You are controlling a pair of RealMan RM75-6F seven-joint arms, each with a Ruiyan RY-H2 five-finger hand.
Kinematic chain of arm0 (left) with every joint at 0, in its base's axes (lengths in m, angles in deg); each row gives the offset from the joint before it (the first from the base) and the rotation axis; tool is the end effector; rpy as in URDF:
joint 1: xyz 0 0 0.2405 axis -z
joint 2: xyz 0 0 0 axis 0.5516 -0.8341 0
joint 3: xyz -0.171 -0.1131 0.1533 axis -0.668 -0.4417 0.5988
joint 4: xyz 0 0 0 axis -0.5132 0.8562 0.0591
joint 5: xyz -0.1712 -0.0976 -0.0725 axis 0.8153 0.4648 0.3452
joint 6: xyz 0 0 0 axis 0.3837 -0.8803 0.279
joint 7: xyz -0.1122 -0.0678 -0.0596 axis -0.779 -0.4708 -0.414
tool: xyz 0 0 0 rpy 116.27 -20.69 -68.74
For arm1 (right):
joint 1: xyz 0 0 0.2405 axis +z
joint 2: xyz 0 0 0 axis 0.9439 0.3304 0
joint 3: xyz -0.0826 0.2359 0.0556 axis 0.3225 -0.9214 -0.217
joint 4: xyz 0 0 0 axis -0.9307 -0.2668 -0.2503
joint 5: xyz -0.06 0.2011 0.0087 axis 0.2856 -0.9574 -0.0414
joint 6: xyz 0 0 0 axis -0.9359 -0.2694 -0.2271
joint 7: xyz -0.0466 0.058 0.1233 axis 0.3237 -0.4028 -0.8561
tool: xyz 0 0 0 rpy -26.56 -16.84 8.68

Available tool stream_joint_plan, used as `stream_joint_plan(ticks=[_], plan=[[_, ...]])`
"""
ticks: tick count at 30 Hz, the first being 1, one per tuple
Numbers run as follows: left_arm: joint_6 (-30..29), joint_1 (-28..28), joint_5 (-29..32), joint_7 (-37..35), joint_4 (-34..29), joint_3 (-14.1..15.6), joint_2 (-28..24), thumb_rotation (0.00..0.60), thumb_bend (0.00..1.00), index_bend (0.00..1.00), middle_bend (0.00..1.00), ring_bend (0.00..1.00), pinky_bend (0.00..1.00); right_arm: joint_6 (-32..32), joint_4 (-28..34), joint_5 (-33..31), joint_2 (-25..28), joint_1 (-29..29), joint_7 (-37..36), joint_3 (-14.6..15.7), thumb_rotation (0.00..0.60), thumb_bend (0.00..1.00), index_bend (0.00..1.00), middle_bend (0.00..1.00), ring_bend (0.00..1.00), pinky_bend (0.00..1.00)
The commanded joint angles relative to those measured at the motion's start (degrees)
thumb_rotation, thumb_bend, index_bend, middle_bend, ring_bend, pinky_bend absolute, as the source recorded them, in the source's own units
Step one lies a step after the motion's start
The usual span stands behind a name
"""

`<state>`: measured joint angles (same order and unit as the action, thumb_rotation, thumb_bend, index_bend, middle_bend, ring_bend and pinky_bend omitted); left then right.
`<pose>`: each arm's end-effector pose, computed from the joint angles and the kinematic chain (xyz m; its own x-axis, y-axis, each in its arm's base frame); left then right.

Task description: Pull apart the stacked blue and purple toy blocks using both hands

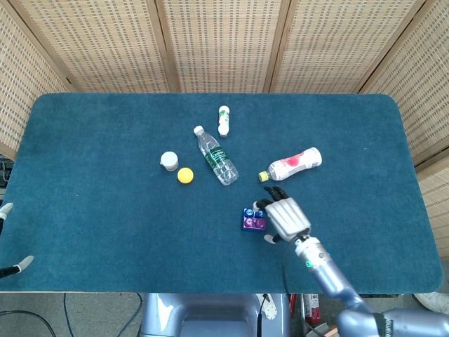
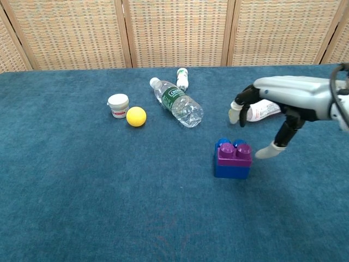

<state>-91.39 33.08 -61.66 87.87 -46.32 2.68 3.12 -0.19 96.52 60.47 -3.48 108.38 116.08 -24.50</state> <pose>-0.3047 0.1463 0.1879 0.3855 0.0357 0.9220 0.9132 0.1280 -0.3868 -0.1225 -0.2882 0.0128 0.4557 -0.2983 0.8387 -0.8588 -0.3951 0.3261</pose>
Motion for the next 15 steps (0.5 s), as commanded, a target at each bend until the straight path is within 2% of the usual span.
stream_joint_plan(ticks=[1, 5, 10, 15], plan=[[0.14, 0.05, 0.10, -0.31, 0.09, -0.02, -0.15, 0.600, 0.00, 0.00, 0.00, 0.00, 0.00, -3.25, -0.18, -3.77, -5.09, 2.35, 4.83, -1.09, 0.600, 0.07, 0.35, 0.37, 0.09, 0.09], [0.13, 0.04, -0.24, -0.61, 0.10, 0.12, -0.29, 0.600, 0.00, 0.00, 0.00, 0.00, 0.00, -5.64, -1.76, -6.45, -8.62, 3.29, 8.64, -0.46, 0.600, 0.10, 0.35, 0.38, 0.10, 0.10], [-0.01, -0.03, -0.45, -0.40, 0.04, 0.24, -0.24, 0.600, 0.00, 0.00, 0.00, 0.00, 0.00, -6.46, -2.56, -9.14, -10.12, 4.19, 10.68, -0.37, 0.600, 0.10, 0.36, 0.38, 0.10, 0.10], [0.02, -0.01, -0.22, -0.30, 0.09, 0.17, -0.16, 0.600, 0.00, 0.00, 0.00, 0.00, 0.00, -7.40, -4.52, -8.48, -11.31, 4.79, 11.97, 0.60, 0.600, 0.15, 0.37, 0.39, 0.10, 0.10]])
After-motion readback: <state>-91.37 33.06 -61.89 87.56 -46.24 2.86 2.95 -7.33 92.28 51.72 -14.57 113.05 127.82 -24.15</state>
